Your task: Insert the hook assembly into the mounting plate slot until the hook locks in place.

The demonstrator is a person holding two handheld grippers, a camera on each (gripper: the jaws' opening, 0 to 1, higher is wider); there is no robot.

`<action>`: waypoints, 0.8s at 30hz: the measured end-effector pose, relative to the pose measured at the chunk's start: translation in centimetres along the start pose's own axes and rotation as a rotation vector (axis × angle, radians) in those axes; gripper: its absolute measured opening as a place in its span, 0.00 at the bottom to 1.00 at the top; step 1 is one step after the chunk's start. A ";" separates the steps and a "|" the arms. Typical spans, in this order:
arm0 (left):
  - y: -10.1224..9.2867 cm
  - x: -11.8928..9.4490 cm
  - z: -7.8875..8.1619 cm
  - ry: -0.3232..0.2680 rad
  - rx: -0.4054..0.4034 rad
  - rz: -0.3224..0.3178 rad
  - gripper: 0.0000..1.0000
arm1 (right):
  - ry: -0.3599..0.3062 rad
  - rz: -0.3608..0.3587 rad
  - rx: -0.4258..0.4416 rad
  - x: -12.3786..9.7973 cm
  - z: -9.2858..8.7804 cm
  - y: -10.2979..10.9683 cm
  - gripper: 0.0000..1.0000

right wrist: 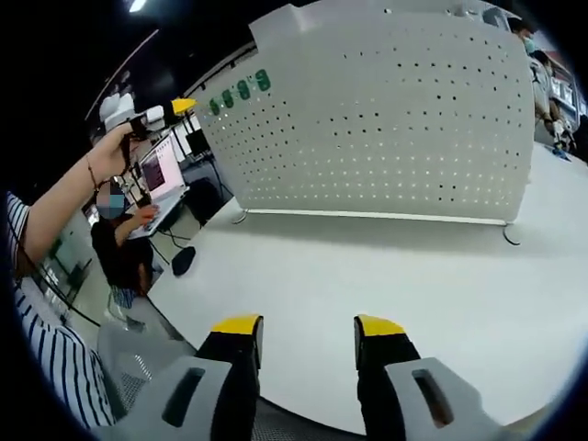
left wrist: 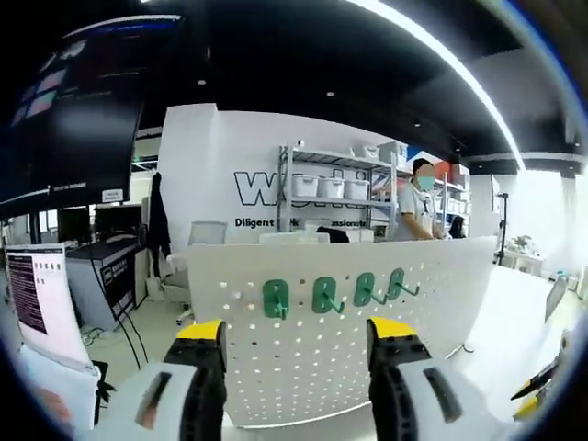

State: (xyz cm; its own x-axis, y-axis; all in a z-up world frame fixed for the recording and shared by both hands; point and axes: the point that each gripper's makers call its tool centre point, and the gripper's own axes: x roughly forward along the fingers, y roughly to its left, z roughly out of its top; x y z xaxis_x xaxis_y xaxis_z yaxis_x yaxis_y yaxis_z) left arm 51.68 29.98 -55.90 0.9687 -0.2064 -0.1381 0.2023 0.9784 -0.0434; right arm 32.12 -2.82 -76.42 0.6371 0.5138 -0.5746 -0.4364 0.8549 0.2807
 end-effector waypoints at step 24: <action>-4.7 -8.0 -8.2 0.172 -0.142 -0.101 0.89 | -0.059 -0.034 -0.081 -0.7 2.1 0.1 0.47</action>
State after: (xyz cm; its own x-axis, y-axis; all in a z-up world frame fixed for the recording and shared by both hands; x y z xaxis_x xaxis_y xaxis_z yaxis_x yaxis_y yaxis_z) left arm 41.83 26.92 -62.76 0.9033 -0.3145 -0.2918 0.2632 0.9433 -0.2022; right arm 32.93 -2.94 -74.34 0.6876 0.4899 -0.5359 -0.4625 0.8645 0.1968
